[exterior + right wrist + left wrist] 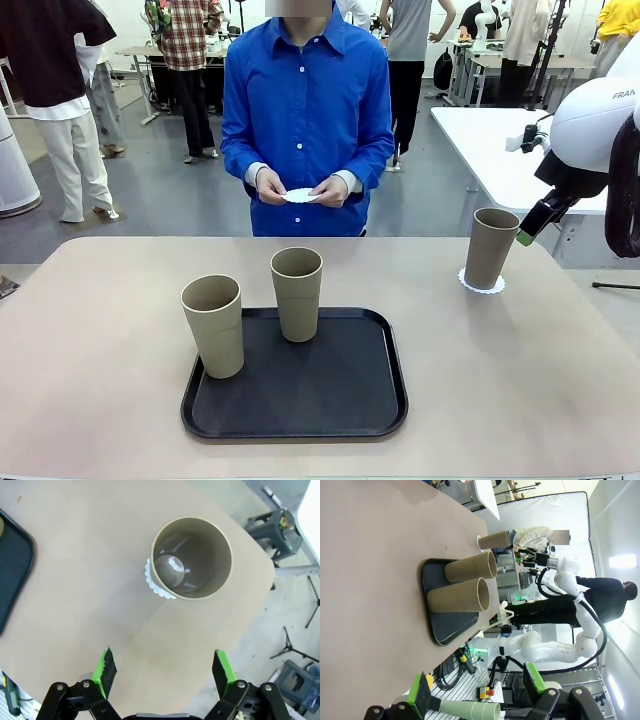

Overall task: Place coasters on the table and set cups on them.
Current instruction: Take one Reusable plastic cup from the Flat Tray and place it on a coaster set by the human.

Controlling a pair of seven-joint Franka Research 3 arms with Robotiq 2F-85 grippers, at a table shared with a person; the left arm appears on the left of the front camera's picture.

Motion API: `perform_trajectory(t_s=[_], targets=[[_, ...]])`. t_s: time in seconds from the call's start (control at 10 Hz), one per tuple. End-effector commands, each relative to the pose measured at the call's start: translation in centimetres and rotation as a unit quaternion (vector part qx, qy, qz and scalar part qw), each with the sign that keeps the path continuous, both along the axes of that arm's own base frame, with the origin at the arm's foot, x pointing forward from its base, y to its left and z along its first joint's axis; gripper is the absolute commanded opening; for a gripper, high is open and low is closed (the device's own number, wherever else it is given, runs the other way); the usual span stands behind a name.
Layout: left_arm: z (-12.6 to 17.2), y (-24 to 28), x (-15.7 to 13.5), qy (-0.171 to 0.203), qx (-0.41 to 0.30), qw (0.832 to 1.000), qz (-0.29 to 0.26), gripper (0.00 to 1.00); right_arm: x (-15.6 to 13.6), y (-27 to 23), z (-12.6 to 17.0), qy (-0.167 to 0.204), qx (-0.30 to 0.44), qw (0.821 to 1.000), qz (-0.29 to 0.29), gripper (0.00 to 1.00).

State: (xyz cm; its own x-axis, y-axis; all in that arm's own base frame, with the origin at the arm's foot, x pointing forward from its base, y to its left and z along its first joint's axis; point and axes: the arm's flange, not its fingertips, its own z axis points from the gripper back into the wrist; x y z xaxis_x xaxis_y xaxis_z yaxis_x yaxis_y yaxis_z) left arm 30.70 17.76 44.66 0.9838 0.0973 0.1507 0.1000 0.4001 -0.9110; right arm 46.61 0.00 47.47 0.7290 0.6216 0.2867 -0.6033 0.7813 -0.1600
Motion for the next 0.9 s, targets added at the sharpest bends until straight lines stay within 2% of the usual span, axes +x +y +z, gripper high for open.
perform_trajectory(t_s=[0.0, 0.1, 0.2, 0.4, 0.6, 0.8], targets=[[0.2, 0.1, -0.2, -0.003, -0.003, 1.0, 0.0, 1.0, 0.0, 0.1, 0.0, -0.006, -0.007, 1.0, 0.002, 1.0], [0.2, 0.1, -0.2, -0.003, -0.003, 1.0, 0.0, 1.0, 0.0, 0.0, 0.0, 0.0, 0.0, 1.0, 0.0, 1.0], [0.2, 0.1, -0.2, -0.003, -0.003, 1.0, 0.0, 1.0, -2.5, 1.1, 0.3, 0.008, -0.003, 0.994, -0.108, 1.0], [0.2, 0.1, -0.2, -0.003, -0.003, 1.0, 0.0, 1.0, -7.8, 3.2, 0.7, 0.107, 0.005, 0.973, -0.206, 1.0], [0.2, 0.1, -0.2, -0.003, -0.003, 1.0, 0.0, 1.0, -11.9, 2.8, 0.6, 0.16, 0.009, 0.961, -0.225, 1.0], [0.2, 0.1, -0.2, -0.003, -0.003, 1.0, 0.0, 1.0, -14.9, 1.3, 0.2, 0.156, 0.015, 0.957, -0.244, 1.0]])
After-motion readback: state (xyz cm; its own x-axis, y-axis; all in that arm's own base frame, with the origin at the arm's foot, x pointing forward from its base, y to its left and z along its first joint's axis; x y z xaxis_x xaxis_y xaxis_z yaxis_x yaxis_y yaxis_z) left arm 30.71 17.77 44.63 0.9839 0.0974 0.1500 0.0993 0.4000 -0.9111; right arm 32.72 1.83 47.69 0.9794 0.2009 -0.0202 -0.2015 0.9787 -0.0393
